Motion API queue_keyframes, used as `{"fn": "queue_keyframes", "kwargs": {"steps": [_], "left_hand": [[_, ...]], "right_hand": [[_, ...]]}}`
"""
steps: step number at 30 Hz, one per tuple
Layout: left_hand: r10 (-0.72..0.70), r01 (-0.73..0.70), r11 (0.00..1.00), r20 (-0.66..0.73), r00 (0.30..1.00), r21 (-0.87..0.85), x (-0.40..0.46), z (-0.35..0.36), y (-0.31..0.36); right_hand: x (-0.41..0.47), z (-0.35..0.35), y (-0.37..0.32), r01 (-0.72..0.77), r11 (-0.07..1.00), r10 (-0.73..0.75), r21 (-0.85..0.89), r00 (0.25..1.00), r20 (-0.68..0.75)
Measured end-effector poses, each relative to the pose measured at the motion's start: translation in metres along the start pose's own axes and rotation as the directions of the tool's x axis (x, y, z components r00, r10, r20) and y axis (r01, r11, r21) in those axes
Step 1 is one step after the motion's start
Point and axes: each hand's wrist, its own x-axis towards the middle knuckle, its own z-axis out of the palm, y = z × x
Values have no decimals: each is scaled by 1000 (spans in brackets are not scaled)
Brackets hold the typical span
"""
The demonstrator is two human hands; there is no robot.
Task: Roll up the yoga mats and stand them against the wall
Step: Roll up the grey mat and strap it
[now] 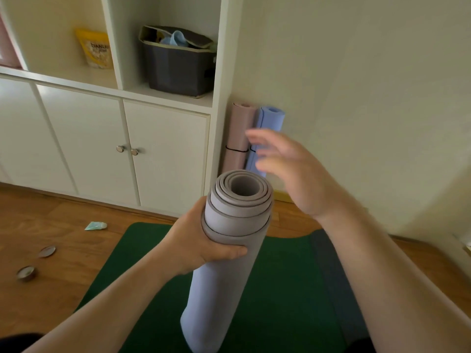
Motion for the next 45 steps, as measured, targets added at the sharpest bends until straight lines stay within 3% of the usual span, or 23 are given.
{"fn": "queue_keyframes", "kwargs": {"steps": [2, 4, 6, 7, 12, 14, 16, 19, 23, 27, 29, 31, 34, 37, 45], "left_hand": [[-11, 11, 1000, 5, 1000, 7, -1, 0, 1], [-37, 37, 999, 9, 999, -4, -2, 2, 1], [-53, 52, 998, 8, 999, 28, -2, 2, -1], [-53, 52, 997, 12, 999, 52, -3, 2, -1], [-42, 43, 996, -13, 999, 77, -8, -4, -2], [-49, 49, 998, -24, 999, 38, -9, -7, -1], [-55, 55, 998, -13, 998, 7, -8, -10, -1], [-48, 48, 999, -18, 999, 13, -8, -10, -4], [-38, 40, 997, -37, 999, 66, -9, -8, -5], [-59, 61, 997, -49, 997, 40, -8, -14, -6], [-66, 67, 998, -47, 997, 20, -8, -15, -6], [-66, 67, 997, -45, 997, 26, -8, -14, -7], [-14, 19, 995, -51, 999, 96, -8, -10, -8], [-34, 39, 995, -61, 998, 87, -7, -17, -9], [-134, 113, 987, 196, 971, 117, -10, -40, -29]], "right_hand": [[18, 7, -27, 43, 972, -53, -232, 998, -39], [26, 34, -31, 80, 835, -43, -545, 996, 81], [21, 69, -17, 81, 698, 116, -712, 968, 225], [17, 80, -9, 53, 680, 172, -731, 958, 229], [23, 87, -8, 34, 694, 217, -719, 942, 254], [35, 77, -22, -28, 782, 253, -622, 927, 276], [46, 64, -34, -37, 865, 165, -501, 963, 214], [47, 68, -34, 59, 783, -1, -620, 996, 93], [25, 105, -6, -34, 668, 256, -744, 948, 187], [44, 90, -28, -77, 766, 272, -638, 939, 213], [52, 80, -38, -82, 829, 189, -553, 972, 140], [48, 86, -33, -11, 788, 95, -616, 990, 104], [28, 112, -8, -50, 689, 274, -723, 942, 196], [36, 121, -4, -84, 698, 311, -711, 930, 195], [37, 118, -1, 6, 679, 278, -734, 924, 264]]}}
